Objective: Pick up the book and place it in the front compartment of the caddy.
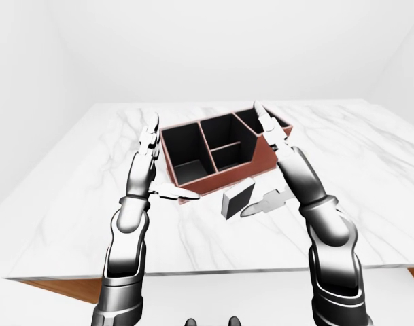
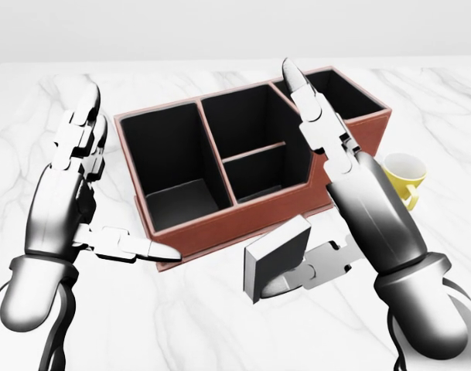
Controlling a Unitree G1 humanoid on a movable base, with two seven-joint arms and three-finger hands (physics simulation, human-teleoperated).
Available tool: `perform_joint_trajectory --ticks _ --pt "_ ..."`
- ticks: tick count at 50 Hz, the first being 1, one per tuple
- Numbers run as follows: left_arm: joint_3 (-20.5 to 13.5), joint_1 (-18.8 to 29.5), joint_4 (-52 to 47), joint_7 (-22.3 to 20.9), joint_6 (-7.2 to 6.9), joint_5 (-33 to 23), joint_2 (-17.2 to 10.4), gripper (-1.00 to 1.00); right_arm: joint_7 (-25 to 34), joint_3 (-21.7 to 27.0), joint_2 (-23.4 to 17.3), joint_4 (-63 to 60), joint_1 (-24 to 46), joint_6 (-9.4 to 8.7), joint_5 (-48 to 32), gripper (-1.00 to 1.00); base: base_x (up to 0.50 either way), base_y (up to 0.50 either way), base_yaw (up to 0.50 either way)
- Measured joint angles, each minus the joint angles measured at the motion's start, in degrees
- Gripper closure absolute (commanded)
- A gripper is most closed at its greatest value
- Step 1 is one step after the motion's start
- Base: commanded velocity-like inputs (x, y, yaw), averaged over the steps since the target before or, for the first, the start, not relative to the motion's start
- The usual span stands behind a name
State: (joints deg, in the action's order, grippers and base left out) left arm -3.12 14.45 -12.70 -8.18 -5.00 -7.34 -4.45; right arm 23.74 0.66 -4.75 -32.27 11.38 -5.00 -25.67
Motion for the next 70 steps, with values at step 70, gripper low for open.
perform_joint_trajectory --ticks 70 --pt "0.2 -0.4 0.1 -0.2 0.00 0.0 0.2 -1.00 0.0 -0.5 0.4 1.4 -0.8 0.00 -1.0 -1.00 0.13 0.00 0.00"
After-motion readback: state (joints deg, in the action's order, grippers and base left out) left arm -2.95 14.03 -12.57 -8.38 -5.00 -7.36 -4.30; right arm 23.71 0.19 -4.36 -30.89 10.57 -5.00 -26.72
